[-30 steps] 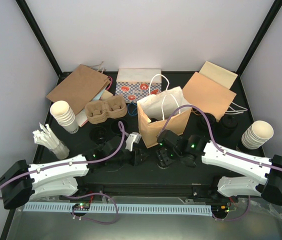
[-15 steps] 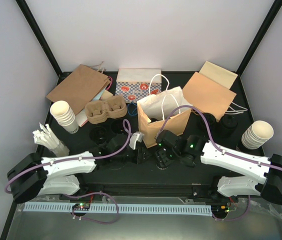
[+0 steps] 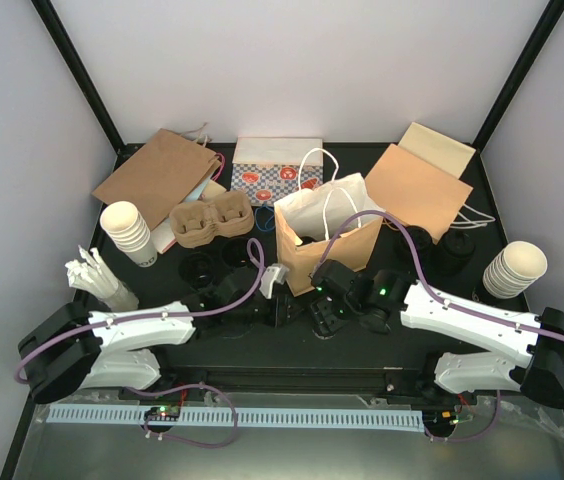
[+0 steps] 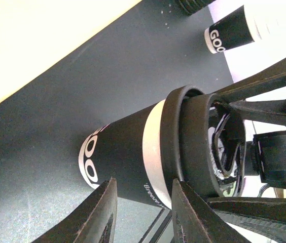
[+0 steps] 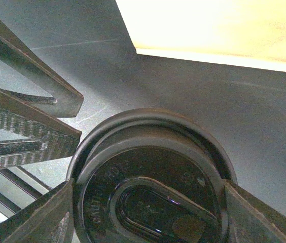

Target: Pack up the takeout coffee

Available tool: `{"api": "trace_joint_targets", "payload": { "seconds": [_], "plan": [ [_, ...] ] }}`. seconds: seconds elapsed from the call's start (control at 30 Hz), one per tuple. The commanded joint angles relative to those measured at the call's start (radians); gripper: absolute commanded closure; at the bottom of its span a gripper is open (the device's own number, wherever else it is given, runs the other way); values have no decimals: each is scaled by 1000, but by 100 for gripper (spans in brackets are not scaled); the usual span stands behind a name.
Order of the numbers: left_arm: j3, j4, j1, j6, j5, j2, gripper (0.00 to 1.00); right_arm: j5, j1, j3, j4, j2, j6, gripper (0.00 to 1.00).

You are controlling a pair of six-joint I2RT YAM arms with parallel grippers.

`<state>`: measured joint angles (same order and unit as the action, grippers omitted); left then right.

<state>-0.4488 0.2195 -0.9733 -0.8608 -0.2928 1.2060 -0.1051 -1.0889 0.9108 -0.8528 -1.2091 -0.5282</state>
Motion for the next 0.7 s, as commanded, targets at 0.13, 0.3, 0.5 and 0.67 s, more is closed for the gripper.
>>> {"api": "trace_joint_targets", "payload": {
  "seconds": [0.13, 0.3, 0.5, 0.67],
  "plan": [
    [-17, 104, 4, 8, -24, -21, 68, 124, -22, -57, -68, -64, -8, 32],
    [-41, 101, 5, 5, -35, 26, 68, 124, -22, -57, -69, -69, -7, 32],
    [-58, 114, 5, 0, -55, 101, 68, 124, -22, -61, -68, -66, -7, 32],
    [-70, 64, 6, -8, -31, 118, 70, 126, -22, -67, -67, -64, -7, 33]
  ]
}}
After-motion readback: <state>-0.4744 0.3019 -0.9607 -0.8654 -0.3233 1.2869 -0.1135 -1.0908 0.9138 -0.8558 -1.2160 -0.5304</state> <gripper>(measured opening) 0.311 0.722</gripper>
